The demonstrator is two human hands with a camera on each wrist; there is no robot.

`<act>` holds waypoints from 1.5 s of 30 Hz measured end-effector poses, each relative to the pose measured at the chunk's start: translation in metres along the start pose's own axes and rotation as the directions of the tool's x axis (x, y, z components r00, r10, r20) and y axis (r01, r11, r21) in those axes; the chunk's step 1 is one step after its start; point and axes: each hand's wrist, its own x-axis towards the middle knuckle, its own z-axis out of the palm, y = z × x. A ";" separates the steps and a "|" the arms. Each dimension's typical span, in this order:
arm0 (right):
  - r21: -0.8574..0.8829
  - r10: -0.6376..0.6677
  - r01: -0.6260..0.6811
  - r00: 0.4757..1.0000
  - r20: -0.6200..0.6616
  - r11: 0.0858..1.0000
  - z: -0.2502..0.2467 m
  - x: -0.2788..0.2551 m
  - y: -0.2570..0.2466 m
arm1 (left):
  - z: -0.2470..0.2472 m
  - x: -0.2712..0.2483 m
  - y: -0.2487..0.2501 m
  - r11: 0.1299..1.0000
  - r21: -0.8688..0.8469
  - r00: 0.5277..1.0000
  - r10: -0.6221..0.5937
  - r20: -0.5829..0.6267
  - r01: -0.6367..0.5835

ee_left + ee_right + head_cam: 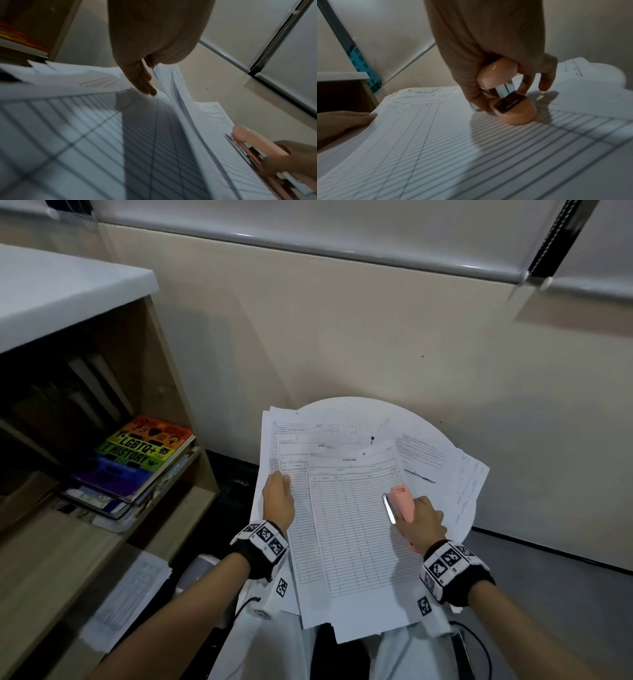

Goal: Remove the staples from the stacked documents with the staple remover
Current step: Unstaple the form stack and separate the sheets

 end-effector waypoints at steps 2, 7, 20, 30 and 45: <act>-0.003 0.020 -0.020 1.000 -0.024 1.000 0.001 -0.001 -0.001 | 0.000 0.003 0.002 0.998 0.036 0.996 -0.058 0.075 0.055; 0.062 0.092 -0.088 0.993 -0.078 0.994 0.003 -0.003 -0.009 | 0.002 -0.001 0.007 0.938 0.337 0.968 -0.154 0.196 0.081; 0.145 -0.016 -0.007 0.988 0.154 0.989 0.007 -0.003 0.000 | -0.008 -0.003 0.012 0.972 -0.012 0.940 -0.224 0.258 0.235; 0.079 -0.093 0.077 0.968 0.232 0.994 -0.002 -0.006 0.007 | -0.003 -0.009 0.009 0.970 -0.177 0.938 -0.102 0.331 0.167; 0.689 -0.417 0.402 0.895 -0.158 0.603 -0.080 -0.056 -0.078 | -0.076 0.012 0.092 0.842 -0.484 0.916 0.361 0.175 -0.239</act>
